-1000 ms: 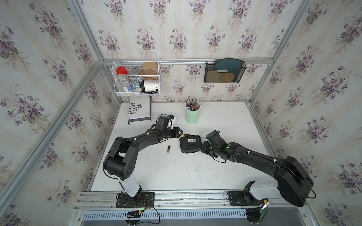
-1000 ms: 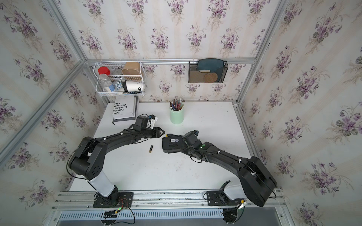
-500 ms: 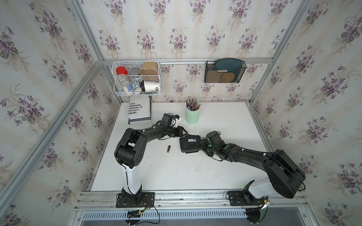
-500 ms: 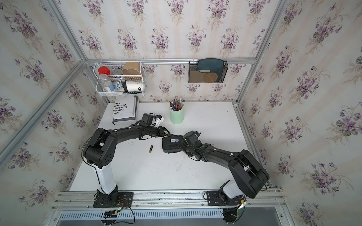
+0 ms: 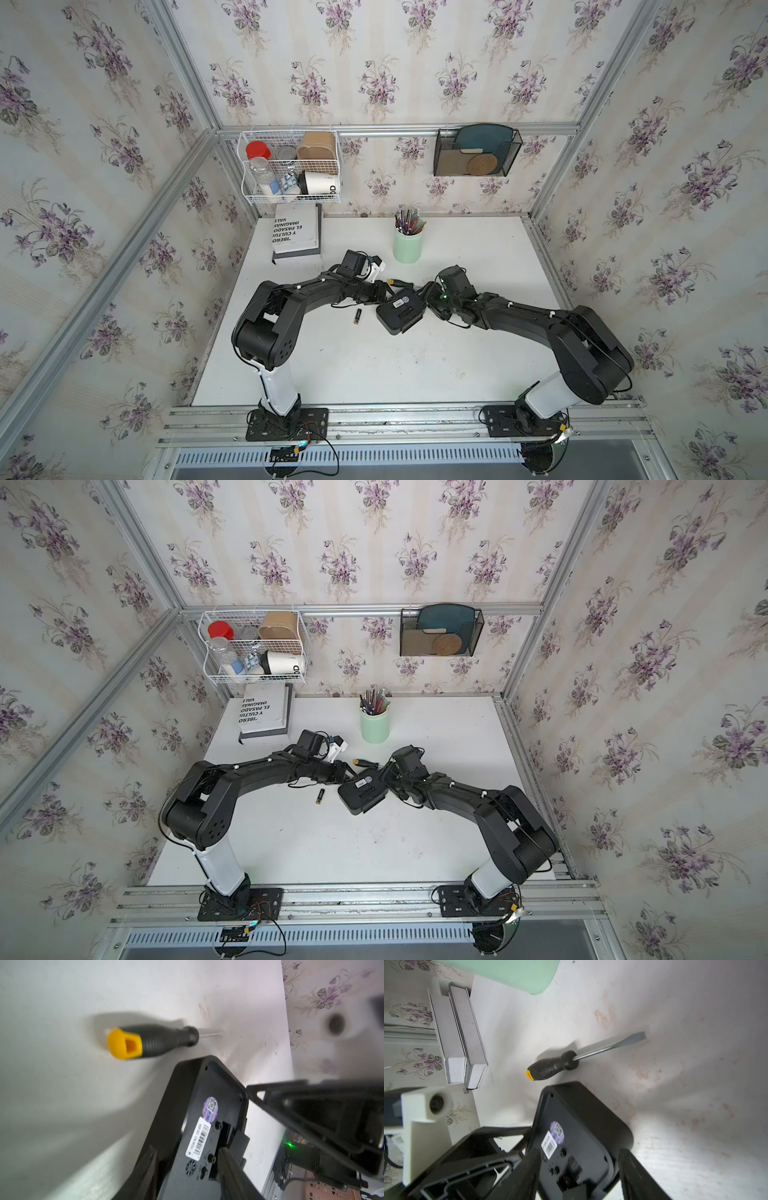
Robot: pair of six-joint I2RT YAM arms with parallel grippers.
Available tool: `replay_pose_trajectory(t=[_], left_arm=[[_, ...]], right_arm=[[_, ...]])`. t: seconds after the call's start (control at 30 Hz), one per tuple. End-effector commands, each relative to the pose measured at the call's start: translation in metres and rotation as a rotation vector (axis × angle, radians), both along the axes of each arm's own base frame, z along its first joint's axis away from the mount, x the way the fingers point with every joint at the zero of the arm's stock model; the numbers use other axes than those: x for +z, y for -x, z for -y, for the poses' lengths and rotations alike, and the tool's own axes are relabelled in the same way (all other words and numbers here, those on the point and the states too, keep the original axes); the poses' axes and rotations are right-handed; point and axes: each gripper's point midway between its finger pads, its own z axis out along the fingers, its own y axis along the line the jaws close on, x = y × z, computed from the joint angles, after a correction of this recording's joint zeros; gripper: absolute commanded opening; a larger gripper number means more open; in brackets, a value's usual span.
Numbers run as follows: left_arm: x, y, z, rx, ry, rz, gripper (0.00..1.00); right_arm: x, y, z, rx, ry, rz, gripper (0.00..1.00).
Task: Remove the battery from the alarm
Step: Adjust the alarm at the center of the board.
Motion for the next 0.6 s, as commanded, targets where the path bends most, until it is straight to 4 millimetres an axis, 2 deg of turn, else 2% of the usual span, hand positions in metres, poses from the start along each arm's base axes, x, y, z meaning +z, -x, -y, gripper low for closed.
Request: replay_pose_trajectory(t=[0.0,0.2,0.33,0.4,0.57], left_arm=[[-0.003,0.021,-0.004,0.006,0.004,-0.044,0.5],[0.002,0.045,-0.003,0.046,0.021,-0.051,0.5],[0.001,0.06,0.002,0.064,0.017,-0.055,0.5],[0.003,0.064,0.002,0.077,0.019,-0.05,0.5],[0.009,0.06,-0.003,0.1,-0.005,-0.003,0.5]], right_arm=[[0.002,-0.001,-0.002,0.117,0.047,0.013,0.66],[0.006,-0.007,-0.012,0.247,0.058,0.008,0.69],[0.008,-0.01,-0.005,0.273,0.137,0.019,0.71],[0.009,-0.02,0.016,0.238,0.167,0.016,0.71],[0.022,-0.025,0.042,0.228,0.319,0.034,0.71]])
